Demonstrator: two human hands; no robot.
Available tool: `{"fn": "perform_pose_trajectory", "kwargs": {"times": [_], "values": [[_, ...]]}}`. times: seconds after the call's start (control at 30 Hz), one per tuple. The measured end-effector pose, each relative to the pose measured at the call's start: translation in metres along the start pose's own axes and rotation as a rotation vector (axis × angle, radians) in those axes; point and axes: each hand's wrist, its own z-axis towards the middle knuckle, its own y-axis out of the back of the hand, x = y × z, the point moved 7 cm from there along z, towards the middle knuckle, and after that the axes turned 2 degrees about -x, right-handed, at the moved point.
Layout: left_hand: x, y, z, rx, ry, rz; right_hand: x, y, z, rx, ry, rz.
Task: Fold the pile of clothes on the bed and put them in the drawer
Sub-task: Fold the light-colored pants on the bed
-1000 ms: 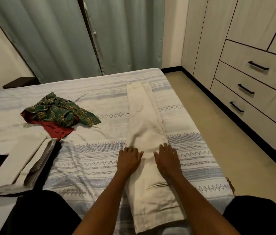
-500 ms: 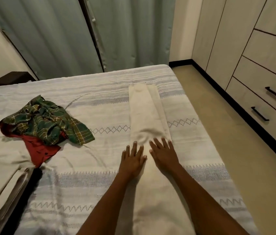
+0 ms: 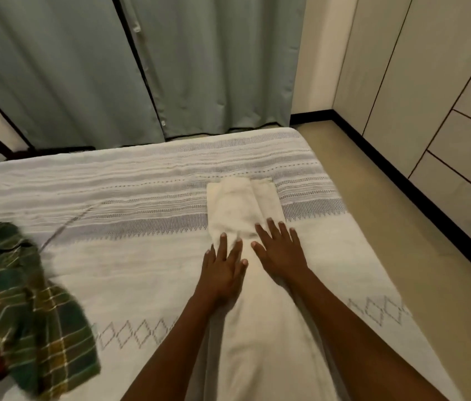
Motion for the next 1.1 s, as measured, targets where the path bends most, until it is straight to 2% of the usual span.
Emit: {"fn": "perform_pose_trajectory", "kwargs": {"times": [0.07, 0.23, 0.3, 0.37, 0.47, 0.53, 0.6, 0.67, 0.77, 0.83, 0.9, 0.93, 1.1], "values": [[0.006, 0.007, 0.031, -0.041, -0.003, -0.099, -0.003, 0.001, 0.029, 0.000, -0.009, 0.037], [0.029, 0.037, 0.100, -0.175, 0.176, -0.621, -0.004, -0.003, 0.101, 0.059, -0.029, 0.143], [0.051, 0.049, 0.124, -0.319, 0.325, -0.813, -0.004, 0.003, 0.123, -0.028, -0.054, 0.216], [0.075, 0.059, 0.144, -0.448, 0.505, -0.902, -0.007, 0.017, 0.141, -0.148, -0.142, 0.367], [0.086, 0.064, 0.170, -0.323, 0.654, -0.999, -0.008, 0.023, 0.162, -0.188, -0.252, 0.459], [0.091, 0.068, 0.177, -0.248, 0.752, -1.057, -0.008, 0.024, 0.172, -0.217, -0.242, 0.512], [0.090, 0.074, 0.184, -0.263, 0.732, -1.050, -0.007, 0.035, 0.172, -0.323, -0.177, 0.674], [0.085, 0.080, 0.192, -0.339, 0.610, -1.033, -0.007, 0.053, 0.162, -0.476, -0.085, 0.793], [0.064, 0.085, 0.197, -0.431, 0.433, -0.961, -0.019, 0.070, 0.149, -0.625, -0.082, 0.702], [0.057, 0.072, 0.200, -0.440, 0.384, -0.869, -0.034, 0.061, 0.152, -0.519, -0.215, 0.598], [0.054, 0.059, 0.200, -0.415, 0.395, -0.586, -0.048, 0.042, 0.156, -0.344, -0.320, 0.459], [0.056, 0.051, 0.199, -0.421, 0.411, -0.493, -0.052, 0.033, 0.157, -0.304, -0.311, 0.406], [0.059, 0.046, 0.197, -0.417, 0.458, -0.494, -0.063, 0.015, 0.166, -0.263, -0.317, 0.531]]}}
